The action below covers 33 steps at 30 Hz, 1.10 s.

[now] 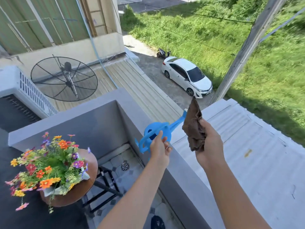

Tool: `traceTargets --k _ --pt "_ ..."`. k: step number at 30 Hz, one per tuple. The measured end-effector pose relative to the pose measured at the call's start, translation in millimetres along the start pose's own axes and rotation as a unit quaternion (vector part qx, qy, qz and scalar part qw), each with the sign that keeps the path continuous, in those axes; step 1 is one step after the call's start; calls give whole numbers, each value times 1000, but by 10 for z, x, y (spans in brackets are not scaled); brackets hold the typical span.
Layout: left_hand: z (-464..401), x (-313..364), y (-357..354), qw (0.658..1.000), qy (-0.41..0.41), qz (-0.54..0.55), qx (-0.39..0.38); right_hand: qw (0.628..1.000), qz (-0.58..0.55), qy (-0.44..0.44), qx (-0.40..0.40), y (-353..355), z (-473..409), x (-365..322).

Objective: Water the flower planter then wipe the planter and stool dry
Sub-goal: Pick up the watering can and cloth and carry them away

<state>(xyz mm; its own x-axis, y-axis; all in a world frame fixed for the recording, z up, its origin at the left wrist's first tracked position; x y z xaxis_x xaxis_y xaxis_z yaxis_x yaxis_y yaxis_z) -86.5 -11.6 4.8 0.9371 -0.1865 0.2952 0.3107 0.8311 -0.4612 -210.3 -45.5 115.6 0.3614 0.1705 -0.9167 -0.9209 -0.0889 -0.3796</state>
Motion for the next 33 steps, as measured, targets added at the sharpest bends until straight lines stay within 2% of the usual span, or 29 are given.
traceTargets --k 8,12,15,19,26,29,33 --pt "-548 181 -73 999 8 12 -36 999 -10 -30 -13 112 84 -42" --pt "-429 302 -89 999 -30 0 -32 999 -16 -35 -3 135 50 -31" --pt "-312 488 -48 994 -84 -71 -7 999 -15 -48 -18 50 31 -5" --pt "-42 857 55 974 -157 -160 19 995 -6 -55 -81 -127 22 175" --pt "204 1335 712 933 -223 -278 57 952 -42 -83 -291 -540 146 799" --pt "-9 1439 1080 918 -213 -324 85 951 -34 -119 -283 -682 163 1173" --pt "-639 1442 1635 899 -178 -381 122 960 -7 -185 -212 -750 122 1853"
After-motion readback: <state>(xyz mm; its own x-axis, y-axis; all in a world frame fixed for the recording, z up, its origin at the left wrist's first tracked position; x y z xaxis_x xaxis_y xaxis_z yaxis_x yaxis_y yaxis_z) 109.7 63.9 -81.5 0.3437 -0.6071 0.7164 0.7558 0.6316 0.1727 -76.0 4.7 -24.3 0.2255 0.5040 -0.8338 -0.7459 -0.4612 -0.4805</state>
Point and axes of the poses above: each hand's wrist, its own z-axis away from the middle knuckle, its own y-axis out of the back of the hand, x = y × z, the point moved 2 cm from there along -z, towards the middle knuckle, and after that the axes turned 14 degrees about y, right-handed, at the moved point
